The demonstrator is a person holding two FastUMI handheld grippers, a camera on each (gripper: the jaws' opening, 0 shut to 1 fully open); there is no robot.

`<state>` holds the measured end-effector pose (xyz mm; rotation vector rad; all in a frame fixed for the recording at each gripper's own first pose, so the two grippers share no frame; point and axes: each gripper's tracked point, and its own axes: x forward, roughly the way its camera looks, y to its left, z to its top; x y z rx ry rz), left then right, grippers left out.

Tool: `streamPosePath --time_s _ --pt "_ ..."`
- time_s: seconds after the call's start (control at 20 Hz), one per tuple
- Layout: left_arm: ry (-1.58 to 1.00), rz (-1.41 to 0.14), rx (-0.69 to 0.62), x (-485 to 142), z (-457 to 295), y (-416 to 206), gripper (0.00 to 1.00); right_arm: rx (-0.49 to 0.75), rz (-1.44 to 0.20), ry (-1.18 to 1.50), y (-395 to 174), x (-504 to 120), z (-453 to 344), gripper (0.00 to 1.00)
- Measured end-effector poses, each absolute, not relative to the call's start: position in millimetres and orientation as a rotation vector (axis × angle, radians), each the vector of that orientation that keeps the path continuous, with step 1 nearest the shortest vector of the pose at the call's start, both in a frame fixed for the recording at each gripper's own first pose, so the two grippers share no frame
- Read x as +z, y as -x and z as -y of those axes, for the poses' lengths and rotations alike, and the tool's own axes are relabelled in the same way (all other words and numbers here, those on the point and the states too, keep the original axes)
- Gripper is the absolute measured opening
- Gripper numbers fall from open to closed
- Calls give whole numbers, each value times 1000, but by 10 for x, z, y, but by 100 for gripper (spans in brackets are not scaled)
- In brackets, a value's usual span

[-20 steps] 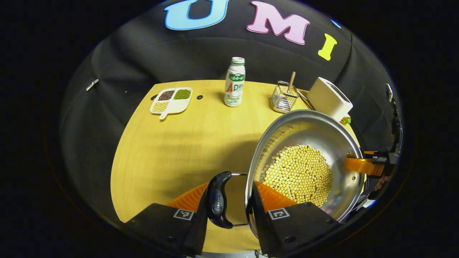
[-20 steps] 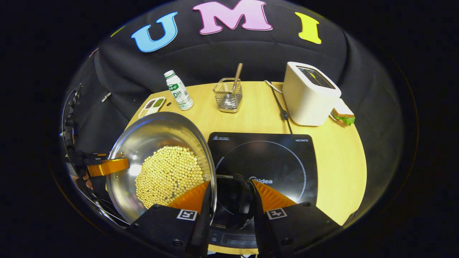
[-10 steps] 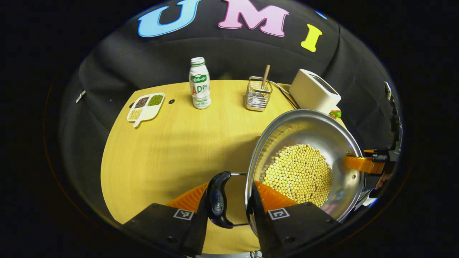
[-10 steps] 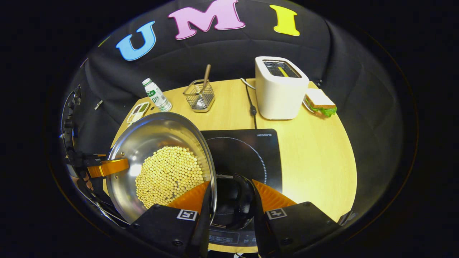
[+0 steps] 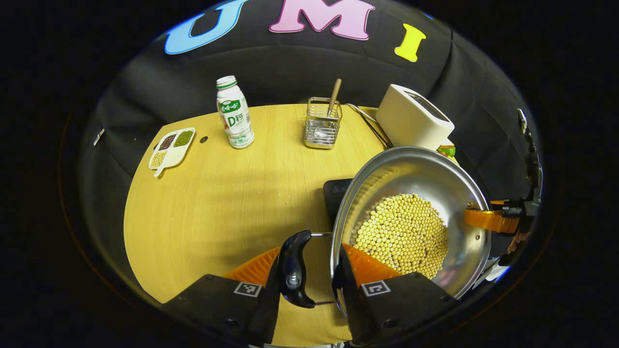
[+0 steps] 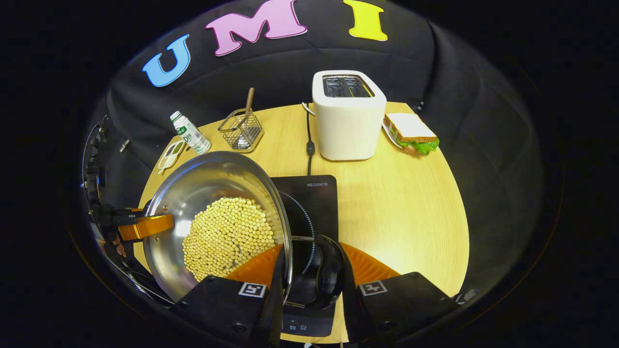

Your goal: First push the handle of the pot to place it horizontally, then grasp the pot with both hands and set it on the induction cooktop.

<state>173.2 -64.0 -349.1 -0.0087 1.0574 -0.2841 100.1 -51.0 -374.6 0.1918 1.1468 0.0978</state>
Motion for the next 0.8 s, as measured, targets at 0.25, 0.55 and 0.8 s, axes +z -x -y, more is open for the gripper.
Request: streamPosePath --time_s 0.25,0.55,0.8 --pt "6 -1073 -294 -3612 861 -1820 57 86 -1162 -200 -1042 -3881 715 54" --pt "12 -1083 -283 -3703 947 -1842 58 94 -1178 -203 -1057 -4028 792 54" --pt "22 -1080 -276 -3725 940 -1840 60 108 -1172 -204 -1077 -4023 789 55"
